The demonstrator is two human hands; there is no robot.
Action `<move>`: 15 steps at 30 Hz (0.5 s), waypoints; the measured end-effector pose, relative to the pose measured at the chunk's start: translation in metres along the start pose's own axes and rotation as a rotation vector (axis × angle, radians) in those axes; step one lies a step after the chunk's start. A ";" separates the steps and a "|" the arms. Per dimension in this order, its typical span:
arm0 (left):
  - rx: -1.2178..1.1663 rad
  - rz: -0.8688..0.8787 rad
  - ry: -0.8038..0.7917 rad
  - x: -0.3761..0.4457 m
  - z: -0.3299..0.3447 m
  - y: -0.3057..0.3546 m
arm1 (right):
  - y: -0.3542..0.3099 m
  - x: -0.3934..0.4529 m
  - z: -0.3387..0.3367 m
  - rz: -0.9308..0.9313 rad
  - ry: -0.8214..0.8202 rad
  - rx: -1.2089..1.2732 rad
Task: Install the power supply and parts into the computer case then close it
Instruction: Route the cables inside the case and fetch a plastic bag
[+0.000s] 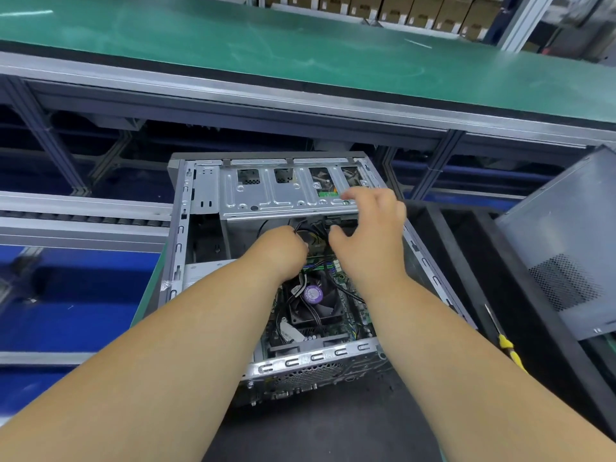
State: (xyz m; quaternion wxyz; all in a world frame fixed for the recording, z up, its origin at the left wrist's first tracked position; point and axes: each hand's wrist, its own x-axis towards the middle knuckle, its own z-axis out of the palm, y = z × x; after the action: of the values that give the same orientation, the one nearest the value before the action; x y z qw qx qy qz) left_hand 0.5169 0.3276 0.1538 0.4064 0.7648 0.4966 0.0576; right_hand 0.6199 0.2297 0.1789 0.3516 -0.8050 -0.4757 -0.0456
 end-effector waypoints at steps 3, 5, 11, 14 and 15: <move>0.073 0.013 0.054 -0.004 0.001 0.000 | -0.004 0.001 0.003 -0.270 -0.118 0.094; 0.104 0.034 0.074 -0.006 0.001 0.000 | -0.005 0.003 0.008 -0.304 -0.135 0.062; -0.001 0.149 0.104 -0.019 -0.007 0.005 | -0.001 0.005 0.010 -0.211 -0.132 -0.112; -0.205 0.208 0.136 -0.029 -0.021 0.009 | 0.002 0.005 0.012 -0.122 -0.235 -0.210; -0.289 0.208 0.118 -0.031 -0.025 0.009 | 0.002 0.005 0.013 -0.104 -0.258 -0.217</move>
State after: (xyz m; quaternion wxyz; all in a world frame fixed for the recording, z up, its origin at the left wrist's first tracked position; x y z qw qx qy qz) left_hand 0.4959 0.3154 0.1865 0.4740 0.7410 0.4243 0.2149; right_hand 0.6208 0.2408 0.1698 0.1959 -0.8117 -0.5501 -0.0111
